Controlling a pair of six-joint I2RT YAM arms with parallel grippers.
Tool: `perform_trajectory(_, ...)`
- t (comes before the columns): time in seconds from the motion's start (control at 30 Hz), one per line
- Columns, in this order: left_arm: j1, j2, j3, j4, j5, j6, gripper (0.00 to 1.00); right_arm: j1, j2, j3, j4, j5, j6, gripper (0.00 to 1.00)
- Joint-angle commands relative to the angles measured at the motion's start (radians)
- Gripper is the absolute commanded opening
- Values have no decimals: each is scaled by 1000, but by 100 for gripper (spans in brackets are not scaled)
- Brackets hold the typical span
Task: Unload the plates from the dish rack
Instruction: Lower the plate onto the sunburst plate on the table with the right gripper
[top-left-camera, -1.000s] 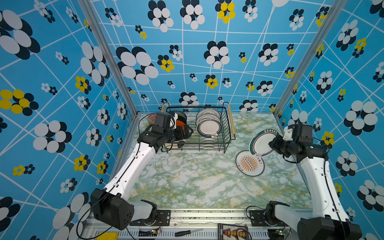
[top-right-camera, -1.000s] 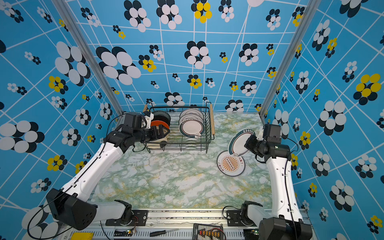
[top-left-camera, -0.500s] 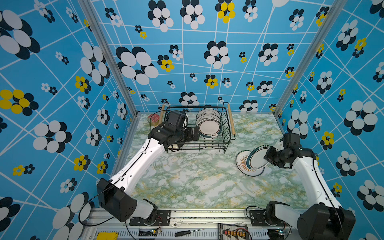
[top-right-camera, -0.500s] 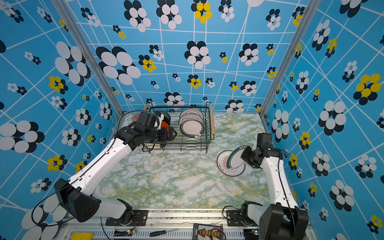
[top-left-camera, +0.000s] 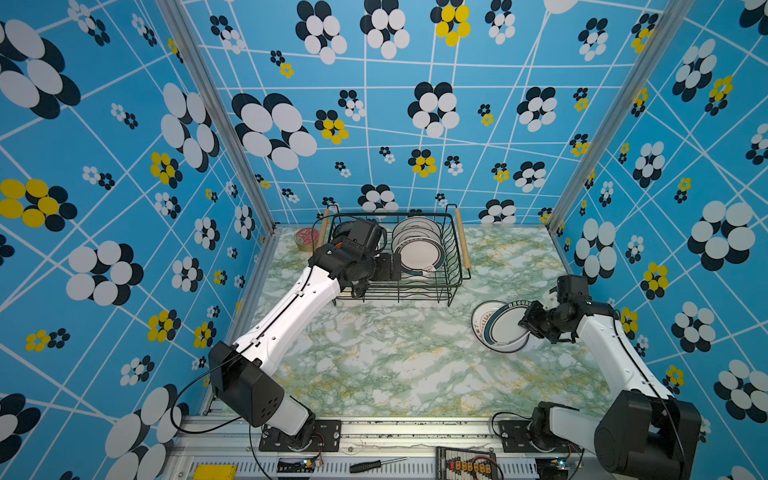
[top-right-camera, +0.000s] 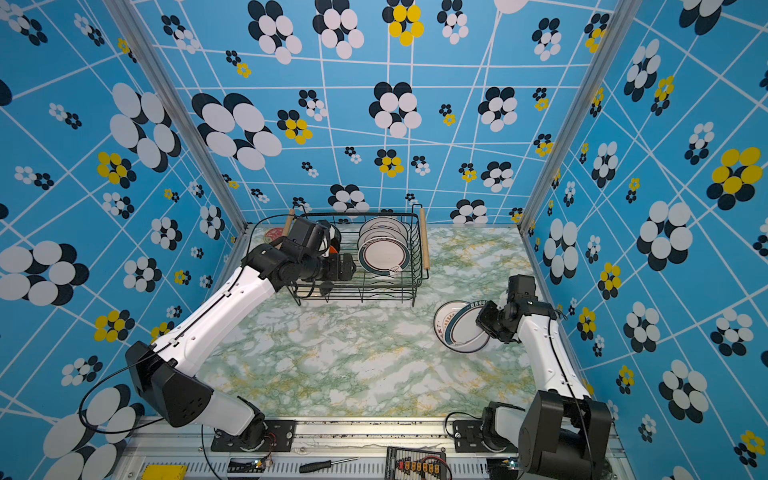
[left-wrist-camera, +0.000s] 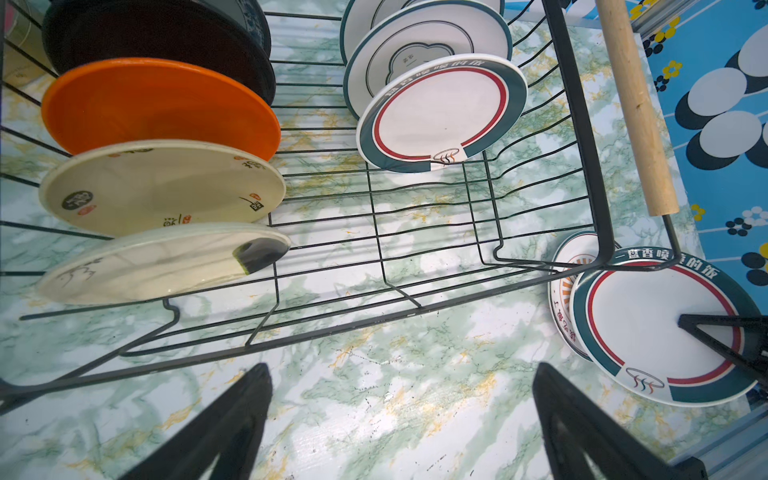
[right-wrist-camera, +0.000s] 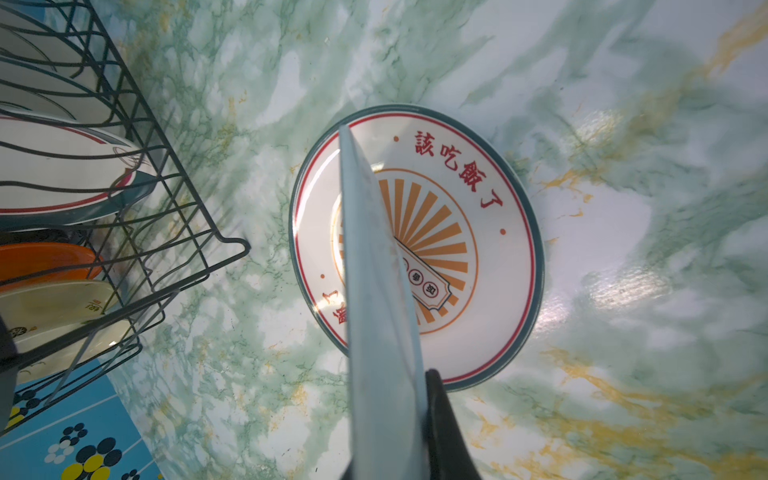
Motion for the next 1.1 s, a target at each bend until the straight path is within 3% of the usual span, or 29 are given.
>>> perform_trajectory(0.0,-17,15,25,-13,20,118,99,-6,16,-21,55,-29,20,0)
perform_trajectory(0.17,-28,8,4,12,26,132,99,-6,55,-41,84,-17,18,0)
perform_trajectory(0.3,-24,19,0,38,150,135,99,-6,88,-52,103,-21,11,1)
perform_trajectory(0.43,-25,15,-17,83,199,137,99,-7,101,-58,106,-24,-2,7)
perform_trajectory(1.07,22,-52,-37,108,191,115,99,-9,115,-77,69,10,-31,21)
